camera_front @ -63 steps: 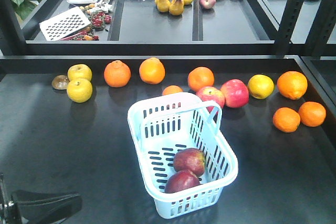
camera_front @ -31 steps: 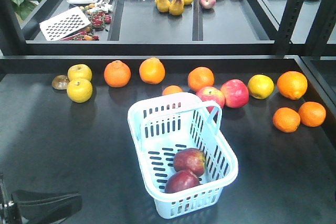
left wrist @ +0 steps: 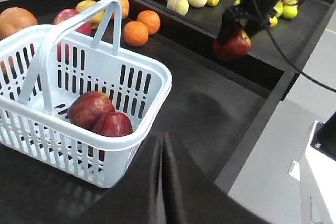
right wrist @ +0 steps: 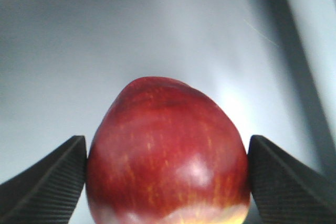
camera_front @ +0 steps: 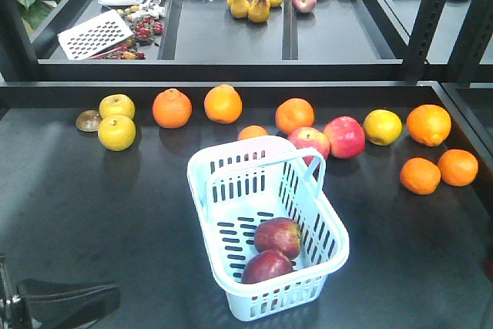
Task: Pick three apples into basket with both arms
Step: 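Place the third red apple into the basket and open the right gripper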
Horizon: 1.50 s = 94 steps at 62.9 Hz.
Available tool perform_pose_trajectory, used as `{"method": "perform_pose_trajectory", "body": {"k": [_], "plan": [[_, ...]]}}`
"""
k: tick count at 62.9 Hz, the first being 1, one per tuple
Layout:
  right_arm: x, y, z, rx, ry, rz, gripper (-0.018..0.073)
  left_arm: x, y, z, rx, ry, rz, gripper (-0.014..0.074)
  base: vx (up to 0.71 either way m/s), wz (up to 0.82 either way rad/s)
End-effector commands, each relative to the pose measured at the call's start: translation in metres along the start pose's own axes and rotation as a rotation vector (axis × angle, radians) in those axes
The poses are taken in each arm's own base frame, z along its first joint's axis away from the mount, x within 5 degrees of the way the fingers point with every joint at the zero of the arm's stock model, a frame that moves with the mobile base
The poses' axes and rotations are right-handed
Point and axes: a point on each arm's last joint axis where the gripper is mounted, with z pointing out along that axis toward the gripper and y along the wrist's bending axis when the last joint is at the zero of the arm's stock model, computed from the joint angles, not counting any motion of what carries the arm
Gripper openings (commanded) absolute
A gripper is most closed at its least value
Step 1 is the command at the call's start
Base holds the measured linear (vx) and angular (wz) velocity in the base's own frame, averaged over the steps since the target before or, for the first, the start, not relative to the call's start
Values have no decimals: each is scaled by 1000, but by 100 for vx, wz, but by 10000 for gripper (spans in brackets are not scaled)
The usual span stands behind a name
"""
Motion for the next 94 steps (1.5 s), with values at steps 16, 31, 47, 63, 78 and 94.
{"method": "perform_pose_trajectory", "body": {"k": [16,31,47,63,78,94], "plan": [[21,133,-91,-412,-346,-378,-4,-4,1,-1,-21,12,52,-6,0,0],[36,206,-83,-537,-423,-512,8,-4,1,-1,-23,11,52,-6,0,0],[39,242,-41,-517,-394,-527,245,-4,1,-1,-26,10,52,-6,0,0],[37,243,-29,-491,-387,-561,650,-4,2,-1,-31,9,52,-6,0,0],[38,243,-29,-489,-383,-585,664,-4,2,-1,-35,8,53,-6,0,0],[53,237,-58,-546,-349,-696,288,-4,2,-1,-35,8,53,-6,0,0]]}}
